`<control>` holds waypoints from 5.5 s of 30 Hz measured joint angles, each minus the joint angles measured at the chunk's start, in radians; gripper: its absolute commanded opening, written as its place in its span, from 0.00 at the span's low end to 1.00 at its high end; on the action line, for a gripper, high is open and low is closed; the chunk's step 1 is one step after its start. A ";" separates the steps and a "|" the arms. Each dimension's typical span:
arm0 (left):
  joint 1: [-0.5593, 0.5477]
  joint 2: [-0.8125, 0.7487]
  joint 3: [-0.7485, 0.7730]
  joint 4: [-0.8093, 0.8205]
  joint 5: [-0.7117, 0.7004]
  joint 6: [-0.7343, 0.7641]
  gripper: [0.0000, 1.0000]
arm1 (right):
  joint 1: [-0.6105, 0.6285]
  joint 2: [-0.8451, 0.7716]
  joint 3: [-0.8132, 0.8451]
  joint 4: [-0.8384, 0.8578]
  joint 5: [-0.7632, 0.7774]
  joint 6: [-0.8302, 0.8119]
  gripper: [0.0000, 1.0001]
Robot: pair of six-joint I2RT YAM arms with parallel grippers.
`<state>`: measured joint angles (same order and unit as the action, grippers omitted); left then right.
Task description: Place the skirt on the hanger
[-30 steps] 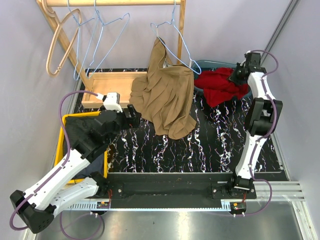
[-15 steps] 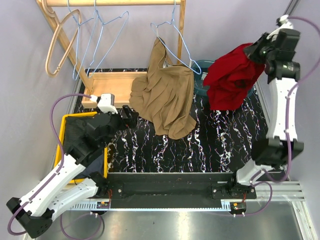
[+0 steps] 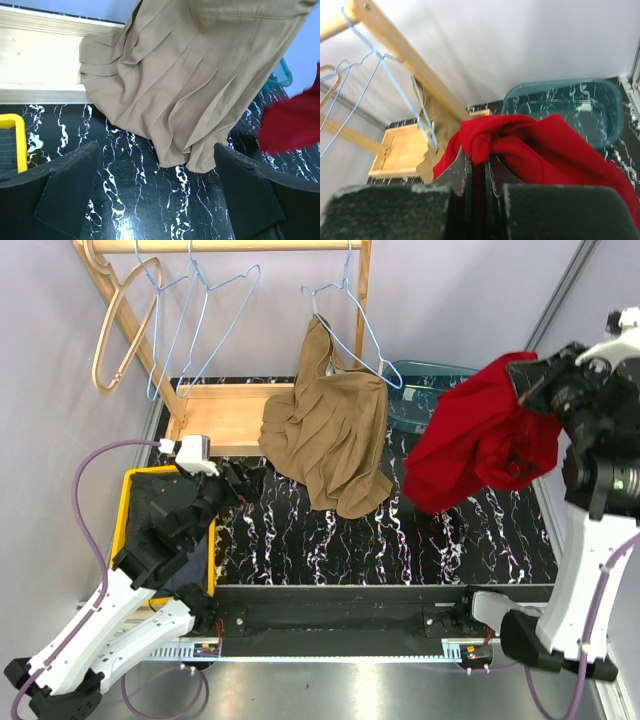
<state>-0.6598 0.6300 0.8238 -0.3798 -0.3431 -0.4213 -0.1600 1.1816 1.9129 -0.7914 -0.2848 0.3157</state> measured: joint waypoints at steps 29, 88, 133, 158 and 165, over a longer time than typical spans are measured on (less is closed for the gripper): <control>0.000 -0.019 0.000 -0.048 0.033 -0.005 0.99 | 0.851 0.291 -0.471 0.151 0.173 0.103 0.00; -0.086 -0.007 -0.294 -0.153 0.111 -0.190 0.98 | 0.951 0.286 -0.846 0.161 0.590 0.025 0.90; 0.600 0.873 0.948 -0.077 0.210 0.268 0.32 | 0.951 0.120 -0.709 0.234 0.263 -0.003 0.90; 0.647 0.848 1.001 -0.058 0.554 0.342 0.00 | 0.951 0.143 -0.709 0.241 0.267 0.022 1.00; 0.647 0.653 0.893 -0.107 0.642 0.308 0.00 | 0.951 0.103 -0.709 0.240 0.335 0.017 1.00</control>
<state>-0.0128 1.2827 1.7164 -0.4870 0.2993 -0.1131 0.7910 1.2850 1.2037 -0.5518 0.0498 0.3325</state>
